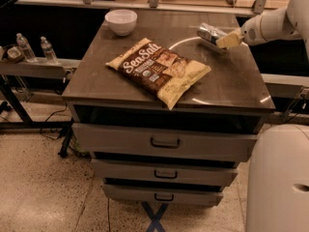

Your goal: Move redbull can near brown chip bag

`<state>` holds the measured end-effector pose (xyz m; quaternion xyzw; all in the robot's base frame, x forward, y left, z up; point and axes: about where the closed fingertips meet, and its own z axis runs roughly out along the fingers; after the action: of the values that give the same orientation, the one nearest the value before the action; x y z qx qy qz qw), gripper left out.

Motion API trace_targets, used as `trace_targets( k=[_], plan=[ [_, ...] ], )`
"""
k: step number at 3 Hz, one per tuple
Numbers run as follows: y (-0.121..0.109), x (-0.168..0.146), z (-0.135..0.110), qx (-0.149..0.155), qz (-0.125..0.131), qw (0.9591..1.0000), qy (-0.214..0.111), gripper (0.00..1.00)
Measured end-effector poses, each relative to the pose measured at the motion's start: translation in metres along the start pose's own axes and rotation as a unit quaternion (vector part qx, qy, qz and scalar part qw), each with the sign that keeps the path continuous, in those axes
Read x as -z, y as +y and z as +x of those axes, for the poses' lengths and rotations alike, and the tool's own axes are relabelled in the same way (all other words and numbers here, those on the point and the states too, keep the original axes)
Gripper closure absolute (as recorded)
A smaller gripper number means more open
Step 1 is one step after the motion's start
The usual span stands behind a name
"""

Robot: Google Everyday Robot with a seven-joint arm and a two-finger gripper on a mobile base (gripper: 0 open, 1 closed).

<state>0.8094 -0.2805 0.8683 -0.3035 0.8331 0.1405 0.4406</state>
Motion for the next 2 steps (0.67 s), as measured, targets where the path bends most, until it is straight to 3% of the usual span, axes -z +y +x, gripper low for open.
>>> trace_targets(
  k=[1,2],
  plan=[
    [0.037,0.013,-0.010,0.068,-0.058,0.9960,0.004,1.00],
    [0.083,0.026,-0.008,0.162,-0.127,0.9782,0.025,1.00]
  ],
)
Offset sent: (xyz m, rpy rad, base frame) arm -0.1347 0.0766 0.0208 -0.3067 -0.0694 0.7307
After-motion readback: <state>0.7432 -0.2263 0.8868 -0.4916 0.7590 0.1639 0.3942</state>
